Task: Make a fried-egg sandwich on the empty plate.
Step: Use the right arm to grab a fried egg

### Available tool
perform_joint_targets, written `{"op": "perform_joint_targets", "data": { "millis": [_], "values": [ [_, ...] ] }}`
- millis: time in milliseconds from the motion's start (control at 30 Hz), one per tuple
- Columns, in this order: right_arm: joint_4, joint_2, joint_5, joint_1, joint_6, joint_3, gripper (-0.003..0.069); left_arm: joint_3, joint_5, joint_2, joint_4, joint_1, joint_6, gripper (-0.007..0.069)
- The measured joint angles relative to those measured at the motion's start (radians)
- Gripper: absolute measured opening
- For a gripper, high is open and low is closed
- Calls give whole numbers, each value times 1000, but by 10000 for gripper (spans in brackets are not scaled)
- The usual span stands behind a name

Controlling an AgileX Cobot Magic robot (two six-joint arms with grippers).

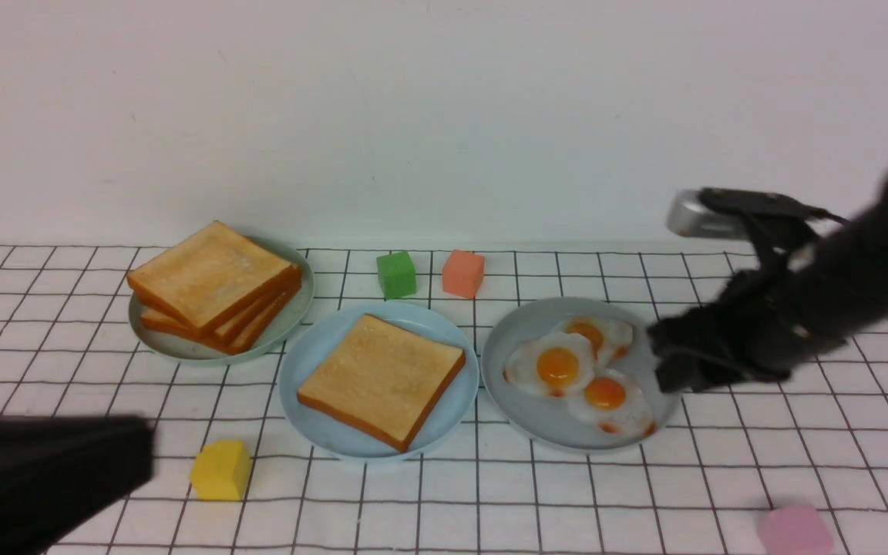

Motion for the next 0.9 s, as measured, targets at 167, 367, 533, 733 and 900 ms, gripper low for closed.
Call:
{"op": "perform_joint_targets", "data": {
  "millis": [167, 367, 533, 733, 900],
  "values": [
    [41, 200, 0, 0, 0, -166, 299, 108, -42, -154, 73, 0, -82, -13],
    [116, 350, -1, 0, 3, -298, 300, 120, -51, -166, 105, 0, -103, -13],
    [122, 419, -15, 0, 35, -355, 300, 120, -53, -166, 79, 0, -104, -13],
    [114, 441, -59, 0, 47, -364, 300, 120, -51, -166, 55, 0, -104, -13],
    [88, 441, -77, 0, 48, -364, 300, 120, -49, -166, 53, 0, -104, -13]
  ]
}}
